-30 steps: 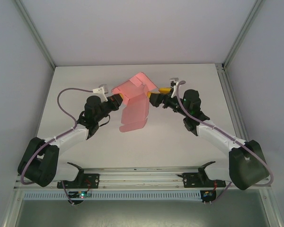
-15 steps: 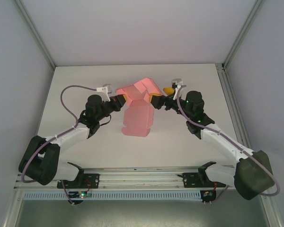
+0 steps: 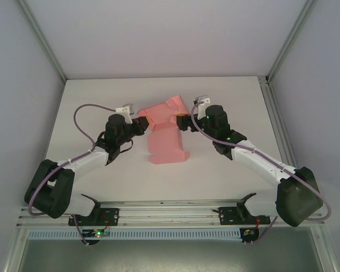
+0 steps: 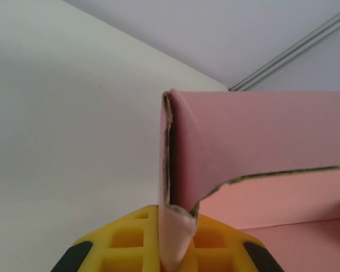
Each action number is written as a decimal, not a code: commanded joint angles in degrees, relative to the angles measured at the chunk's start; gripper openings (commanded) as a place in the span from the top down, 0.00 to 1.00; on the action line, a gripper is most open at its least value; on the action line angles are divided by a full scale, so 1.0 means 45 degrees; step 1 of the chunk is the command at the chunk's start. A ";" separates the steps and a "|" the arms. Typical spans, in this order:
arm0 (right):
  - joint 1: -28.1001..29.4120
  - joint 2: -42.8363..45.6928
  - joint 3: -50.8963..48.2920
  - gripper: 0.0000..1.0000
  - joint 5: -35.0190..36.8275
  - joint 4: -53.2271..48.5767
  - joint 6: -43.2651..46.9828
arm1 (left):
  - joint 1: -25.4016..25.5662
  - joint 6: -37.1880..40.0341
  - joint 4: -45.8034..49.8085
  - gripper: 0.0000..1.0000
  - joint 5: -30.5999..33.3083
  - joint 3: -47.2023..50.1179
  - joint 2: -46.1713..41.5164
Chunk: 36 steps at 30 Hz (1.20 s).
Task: Assemble paper box
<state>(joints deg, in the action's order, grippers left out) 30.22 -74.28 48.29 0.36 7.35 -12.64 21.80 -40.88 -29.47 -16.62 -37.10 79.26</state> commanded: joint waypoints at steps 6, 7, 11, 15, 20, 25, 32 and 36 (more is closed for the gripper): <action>-0.0068 0.1671 -0.0750 0.02 0.0060 -0.1107 0.0568 | 0.0208 0.0080 0.0007 1.00 0.0669 -0.0732 -0.0739; -0.0147 0.2094 -0.0951 0.02 -0.0215 -0.0851 0.0455 | 0.0214 0.0135 0.0146 1.00 0.0766 -0.0726 -0.0738; -0.0451 0.3826 -0.1788 0.02 -0.1470 -0.0355 0.0569 | 0.0203 0.0302 0.0625 1.00 0.1156 -0.0547 -0.0843; -0.0727 0.5368 -0.2537 0.02 -0.2318 -0.0854 0.0707 | 0.0208 0.0568 0.1188 1.00 0.1845 -0.0316 -0.1307; -0.1567 0.6722 -0.3445 0.02 -0.0919 -0.0882 -0.0537 | 0.0207 0.1514 0.2029 1.00 0.2262 -0.0077 -0.2209; -0.3145 0.6065 -0.2975 0.02 -0.2716 -0.1260 -0.1833 | 0.0207 0.2513 0.4016 1.00 0.2366 -0.0593 -0.2833; -0.4222 0.3480 -0.1218 0.02 -0.4962 -0.1121 -0.1991 | 0.0202 0.2728 0.4762 1.00 0.1896 -0.0699 -0.3108; -0.4537 0.2113 -0.0420 0.06 -0.8393 0.0016 -0.2470 | 0.0202 0.2589 0.4804 1.00 0.1550 -0.0826 -0.2891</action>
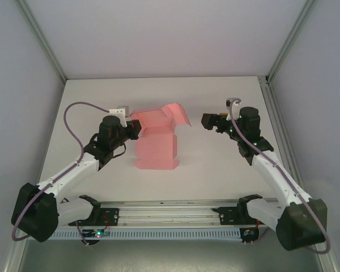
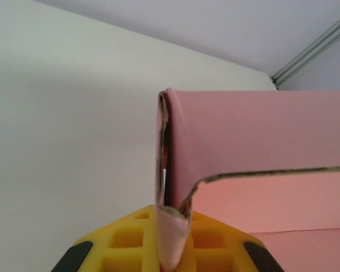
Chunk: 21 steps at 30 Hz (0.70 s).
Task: Assemble paper box
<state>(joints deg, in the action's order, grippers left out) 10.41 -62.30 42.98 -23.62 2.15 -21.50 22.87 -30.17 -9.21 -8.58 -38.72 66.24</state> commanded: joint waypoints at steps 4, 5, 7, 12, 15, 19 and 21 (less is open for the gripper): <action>-0.0147 -0.1762 0.1032 0.06 -0.5762 0.2997 -0.1393 | -0.0024 0.0192 0.0571 1.00 -0.0484 -0.0715 0.0237; -0.0156 -0.1998 0.1158 0.07 -0.5935 0.3002 -0.1451 | -0.0039 0.0192 0.0552 1.00 -0.0605 -0.0749 0.0258; -0.0146 -0.2452 0.1415 0.10 -0.6193 0.2888 -0.1326 | -0.0013 0.0184 0.0502 1.00 -0.0816 -0.0802 0.0253; -0.0011 -0.3410 0.1883 0.22 -0.7661 0.3161 -0.1295 | -0.0027 0.0124 0.0542 1.00 -0.0892 -0.0872 0.0335; 0.0078 -0.3613 0.1913 0.27 -0.8227 0.3422 -0.1188 | -0.0025 0.0102 0.0596 1.00 -0.0847 -0.0926 0.0464; 0.0193 -0.3690 0.1875 0.27 -0.8634 0.3640 -0.1144 | -0.0040 0.0105 0.0734 1.00 -0.0918 -0.1129 0.0756; 0.0382 -0.3733 0.1884 0.27 -0.8984 0.3781 -0.1075 | -0.0034 0.0084 0.0775 1.00 -0.0953 -0.1241 0.0934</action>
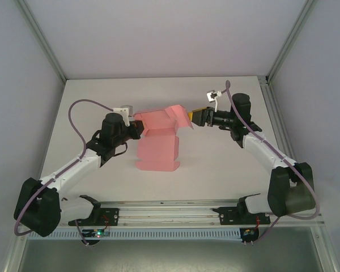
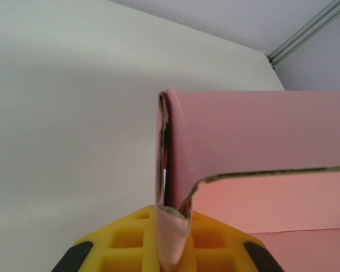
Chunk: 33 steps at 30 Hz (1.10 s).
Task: Assemble paper box
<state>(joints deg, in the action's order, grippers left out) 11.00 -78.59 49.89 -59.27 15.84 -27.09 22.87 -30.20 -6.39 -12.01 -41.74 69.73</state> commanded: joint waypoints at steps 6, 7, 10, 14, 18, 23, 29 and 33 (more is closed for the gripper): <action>0.0938 -0.0153 0.0613 0.33 -0.1186 0.0063 0.0863 | -0.0028 -0.0028 0.0190 1.00 -0.0324 -0.0790 0.0480; 0.1020 -0.0129 0.0666 0.33 -0.1074 -0.0120 0.1020 | -0.0033 -0.0047 0.0175 1.00 -0.0354 -0.0812 0.0499; 0.1327 -0.0114 0.0834 0.33 -0.0658 -0.0582 0.1372 | -0.0025 -0.0048 0.0179 1.00 -0.0363 -0.0845 0.0560; 0.1900 -0.0172 0.1239 0.33 0.0304 -0.1515 0.1993 | -0.0025 -0.0116 0.0170 1.00 -0.0417 -0.0933 0.0656; 0.2423 -0.0173 0.1550 0.34 0.1270 -0.2347 0.2582 | -0.0026 -0.0194 0.0205 1.00 -0.0325 -0.0980 0.0733; 0.2902 -0.0074 0.1754 0.34 0.2212 -0.2922 0.2710 | -0.0038 -0.0402 0.0674 1.00 0.0438 -0.1198 0.0860; 0.3527 0.0295 0.1943 0.34 0.3629 -0.4172 0.3637 | -0.0029 -0.0462 0.1460 1.00 0.1313 -0.1580 0.1190; 0.3667 0.0243 0.1975 0.33 0.3268 -0.4109 0.3553 | -0.0028 -0.0510 0.1282 1.00 0.1027 -0.1673 0.1391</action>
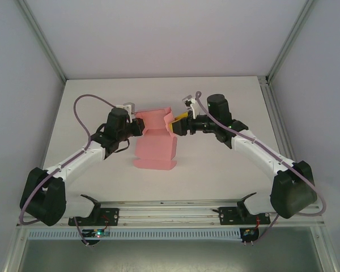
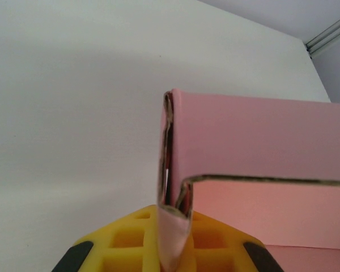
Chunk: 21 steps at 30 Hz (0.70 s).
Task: Assemble paper box
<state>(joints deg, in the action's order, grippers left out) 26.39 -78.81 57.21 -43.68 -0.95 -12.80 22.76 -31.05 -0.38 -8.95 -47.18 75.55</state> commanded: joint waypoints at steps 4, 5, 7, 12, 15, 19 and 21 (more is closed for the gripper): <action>0.0253 0.0168 0.0268 0.32 -0.1489 0.0128 0.0056 | 0.0000 -0.0238 0.0201 1.00 0.0636 -0.0653 0.0252; 0.0257 0.0187 0.0222 0.32 -0.1742 0.0235 0.0003 | -0.0001 -0.0169 0.0229 1.00 0.0641 -0.0689 0.0277; 0.0249 0.0282 0.0177 0.32 -0.1826 0.0344 -0.0128 | 0.0000 -0.0161 0.0280 1.00 0.0685 -0.0727 0.0328; 0.0217 0.0424 0.0216 0.31 -0.1336 -0.0071 0.0161 | -0.0005 -0.0074 0.0029 1.00 0.0168 -0.0763 0.0501; 0.0253 0.0263 0.0294 0.31 -0.0979 -0.0234 0.0234 | -0.0010 -0.0102 -0.0098 1.00 -0.0043 -0.0818 0.0552; 0.0420 -0.0318 0.0540 0.33 -0.0572 -0.0102 -0.0063 | -0.0009 -0.0218 -0.0052 1.00 -0.0049 -0.0937 0.0669; 0.0606 -0.0753 0.0788 0.35 -0.0020 -0.0259 -0.0005 | -0.0012 -0.0280 -0.0071 1.00 -0.0094 -0.1026 0.0743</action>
<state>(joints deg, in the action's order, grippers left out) 26.81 -79.90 58.24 -44.27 -1.69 -12.86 22.76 -31.07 0.91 -9.54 -49.23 78.17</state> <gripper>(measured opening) 0.659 0.079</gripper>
